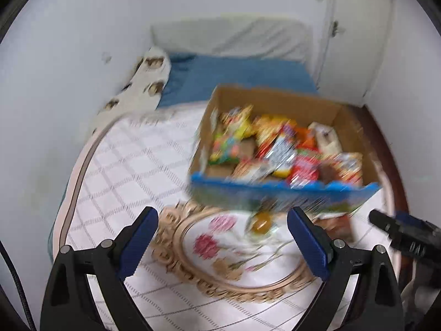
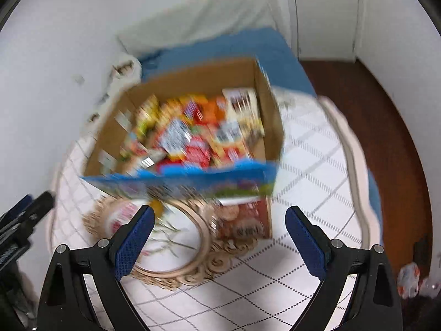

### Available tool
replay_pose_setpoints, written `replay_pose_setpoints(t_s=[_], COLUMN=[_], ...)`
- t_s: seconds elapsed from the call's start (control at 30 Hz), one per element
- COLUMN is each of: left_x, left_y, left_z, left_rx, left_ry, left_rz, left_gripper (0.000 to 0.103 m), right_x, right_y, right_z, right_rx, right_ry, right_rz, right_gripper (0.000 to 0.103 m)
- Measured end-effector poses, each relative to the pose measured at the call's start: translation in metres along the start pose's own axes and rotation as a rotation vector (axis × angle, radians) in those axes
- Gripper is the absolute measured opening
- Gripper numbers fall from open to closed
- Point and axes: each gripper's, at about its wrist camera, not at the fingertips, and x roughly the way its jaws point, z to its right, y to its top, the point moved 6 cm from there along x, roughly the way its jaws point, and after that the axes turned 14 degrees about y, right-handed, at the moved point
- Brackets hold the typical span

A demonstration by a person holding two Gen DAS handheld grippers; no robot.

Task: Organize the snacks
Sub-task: 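Move both tools back to the bed and grasp brown cake packet with right tool, then lift the brown cake packet with right tool while left tool reaches toward the yellow candy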

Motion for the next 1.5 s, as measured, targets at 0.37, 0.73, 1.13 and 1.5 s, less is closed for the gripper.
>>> replay_pose_setpoints(t_s=[0.37, 0.73, 1.13, 1.5], left_x=[0.088, 0.115, 0.129, 0.137], left_y=[-0.067, -0.075, -0.042, -0.056], left_z=[-0.047, -0.047, 0.108, 0.152], left_rx=[-0.052, -0.067, 0.293, 0.435], left_ry=[0.110, 0.057, -0.106, -0.119], left_rz=[-0.262, -0.336, -0.297, -0.279], left_gripper=[0.096, 0.096, 0.096, 0.049], right_x=[0.118, 0.129, 0.096, 0.089], right_y=[-0.021, -0.047, -0.094, -0.107], right_z=[0.041, 0.015, 0.024, 0.042], right_rx=[0.065, -0.063, -0.014, 0.024], right_ry=[-0.069, -0.081, -0.049, -0.035], right_rz=[-0.168, -0.169, -0.184, -0.191], right_gripper=[0.098, 0.076, 0.075, 0.075])
